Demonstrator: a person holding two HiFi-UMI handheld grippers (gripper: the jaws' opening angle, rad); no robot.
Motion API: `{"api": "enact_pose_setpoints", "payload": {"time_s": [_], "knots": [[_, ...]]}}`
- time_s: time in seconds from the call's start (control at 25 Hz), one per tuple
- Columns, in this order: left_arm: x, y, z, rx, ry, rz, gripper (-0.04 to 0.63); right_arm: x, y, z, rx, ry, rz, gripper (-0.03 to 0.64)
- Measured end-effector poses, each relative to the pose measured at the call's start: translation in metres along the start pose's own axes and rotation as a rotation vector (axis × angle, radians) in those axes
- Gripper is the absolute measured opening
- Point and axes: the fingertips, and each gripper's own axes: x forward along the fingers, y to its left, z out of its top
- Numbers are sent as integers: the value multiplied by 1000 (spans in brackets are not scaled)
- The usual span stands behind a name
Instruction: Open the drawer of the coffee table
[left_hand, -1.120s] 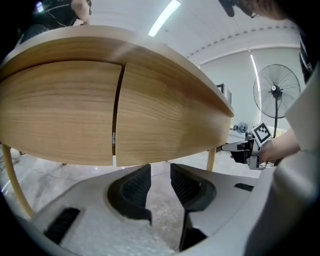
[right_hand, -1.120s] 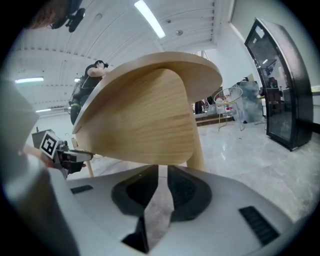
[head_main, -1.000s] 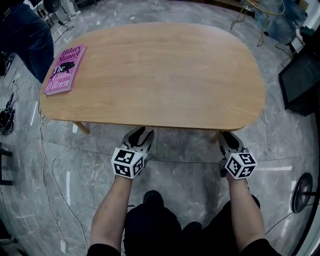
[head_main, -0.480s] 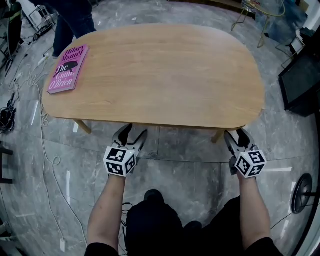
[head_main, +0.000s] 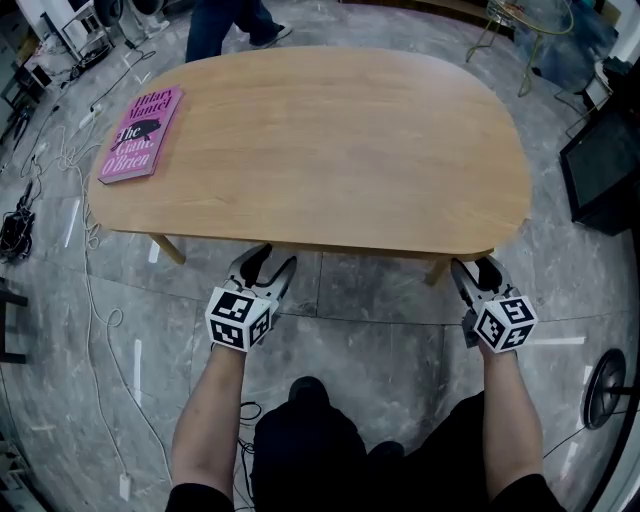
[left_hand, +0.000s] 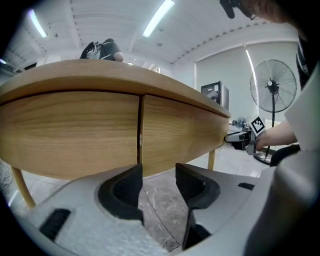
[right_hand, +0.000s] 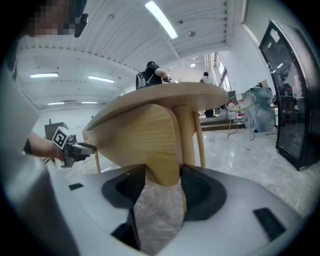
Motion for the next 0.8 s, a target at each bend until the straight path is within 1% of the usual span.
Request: {"api": "enact_pose_setpoints", "payload": {"time_s": [0.08,0.2,0.36,0.4,0.52,0.6,0.72,0.8], "knots": [[-4,0,-1,16,8,-3,178,-4,2,-1,-4,-4,9,224],[-11,-5,-5,11,10,-9,193,-11,6,-5,1,-5,10,222],[-17,-9,-8,-7,3,-10,196,-18,9,-9,-7,7,13,224],[-19,-10,-6,-6,-2,-11,213,-19,9,-8,-16,11,14,221],[-23,-9,10,6,-39,-13,246,-22,10,2,-60,3,21,218],[-24,-7,24,25,-57,-19,250,-26,11,12,-91,-7,38,218],[-23,-4,40,54,-56,-31,252,-26,15,22,-146,6,70,220],[-20,-6,45,53,-42,-57,258,-26,16,24,-160,18,89,222]]}}
